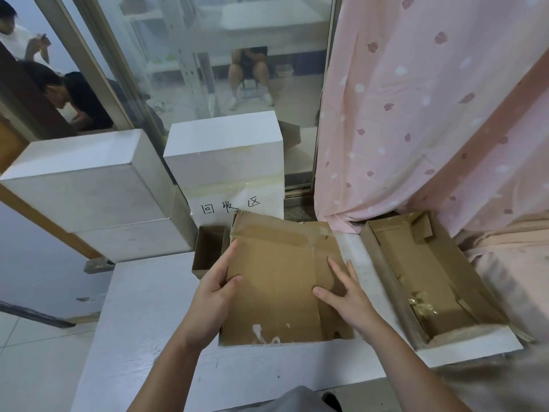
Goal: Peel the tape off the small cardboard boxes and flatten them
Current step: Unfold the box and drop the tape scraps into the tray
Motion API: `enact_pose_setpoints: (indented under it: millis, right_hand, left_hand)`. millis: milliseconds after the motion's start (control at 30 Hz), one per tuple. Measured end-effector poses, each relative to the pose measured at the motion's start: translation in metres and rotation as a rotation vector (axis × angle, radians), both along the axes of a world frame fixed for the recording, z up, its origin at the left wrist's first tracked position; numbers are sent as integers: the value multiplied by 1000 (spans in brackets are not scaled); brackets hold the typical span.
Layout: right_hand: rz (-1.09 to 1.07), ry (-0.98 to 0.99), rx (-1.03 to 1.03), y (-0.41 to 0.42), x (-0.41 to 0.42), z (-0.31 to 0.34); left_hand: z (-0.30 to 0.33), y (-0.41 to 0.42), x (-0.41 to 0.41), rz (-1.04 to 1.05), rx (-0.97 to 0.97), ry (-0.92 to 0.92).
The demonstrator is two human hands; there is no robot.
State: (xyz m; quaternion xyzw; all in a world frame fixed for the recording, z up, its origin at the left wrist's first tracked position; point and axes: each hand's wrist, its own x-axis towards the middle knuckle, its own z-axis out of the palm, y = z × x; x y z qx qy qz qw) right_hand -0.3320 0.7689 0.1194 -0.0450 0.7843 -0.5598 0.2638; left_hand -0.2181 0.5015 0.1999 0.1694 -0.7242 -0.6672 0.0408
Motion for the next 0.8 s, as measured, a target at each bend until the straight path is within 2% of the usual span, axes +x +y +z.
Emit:
enact_pose_setpoints:
  millis: [133,267,400,667,800]
  right_hand:
    - [61,-163,-103,8,-3,0]
    - [125,-198,-73,13,-1,-3]
    - [151,-167,47,18,5,-8]
    - [134,-18,325,43,-3,-11]
    - [96,36,381,45,-40,-23]
  left_hand:
    - [-6,-16,3,-27,-97,-70]
    - [-24,-27,2,-40,-175,-128]
    - [-51,-31,-1,-107,-166,-170]
    - [-91,-16,-29,-353,-245,-386]
    - [-105,-2,-68,-237,-353,-402]
